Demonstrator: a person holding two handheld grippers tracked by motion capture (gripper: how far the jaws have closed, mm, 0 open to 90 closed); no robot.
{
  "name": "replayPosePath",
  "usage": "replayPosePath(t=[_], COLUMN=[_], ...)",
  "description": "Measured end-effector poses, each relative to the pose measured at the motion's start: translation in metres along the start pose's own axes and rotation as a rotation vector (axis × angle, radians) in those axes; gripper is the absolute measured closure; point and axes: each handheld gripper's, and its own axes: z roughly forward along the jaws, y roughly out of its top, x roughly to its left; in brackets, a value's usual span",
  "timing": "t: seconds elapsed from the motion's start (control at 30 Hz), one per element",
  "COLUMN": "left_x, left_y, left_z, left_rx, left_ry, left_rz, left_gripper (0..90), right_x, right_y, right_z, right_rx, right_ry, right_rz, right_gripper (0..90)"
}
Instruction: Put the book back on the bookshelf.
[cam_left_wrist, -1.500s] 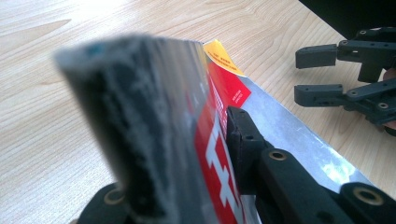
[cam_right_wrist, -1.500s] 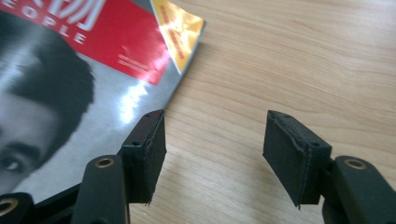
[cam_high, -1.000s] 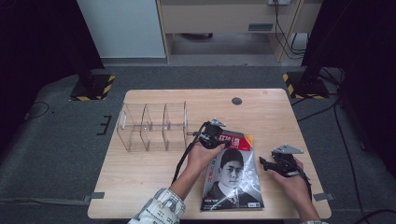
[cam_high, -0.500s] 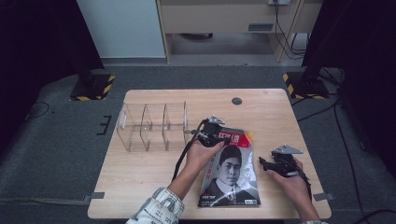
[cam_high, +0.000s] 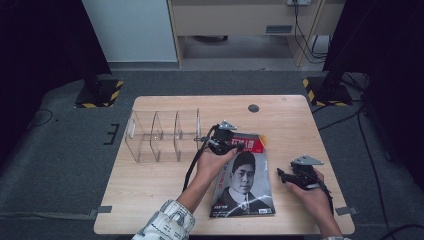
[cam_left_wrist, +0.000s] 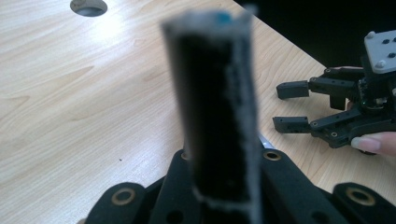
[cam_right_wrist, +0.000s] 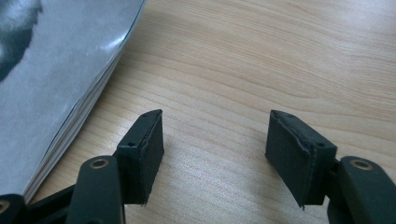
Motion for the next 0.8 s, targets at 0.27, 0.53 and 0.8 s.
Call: replayPosePath(t=[0.27, 0.53, 0.8], left_x=[-0.002, -0.002, -0.002], left_y=[0.006, 0.009, 0.016], left_z=[-0.007, -0.013, -0.023], left_rx=[-0.021, -0.035, -0.063], left_ry=[0.002, 0.002, 0.005], left_rz=[0.013, 0.015, 0.019], left_gripper=[85.6, 86.0, 86.2], right_x=[0.001, 0.001, 0.001], right_y=[0.0, 0.0, 0.0], right_z=[0.0, 0.0, 0.0], right_rx=[0.001, 0.001, 0.001], right_ry=[-0.004, -0.003, -0.004], right_rz=[0.003, 0.001, 0.004], right_gripper=[35.7, 35.3, 35.3])
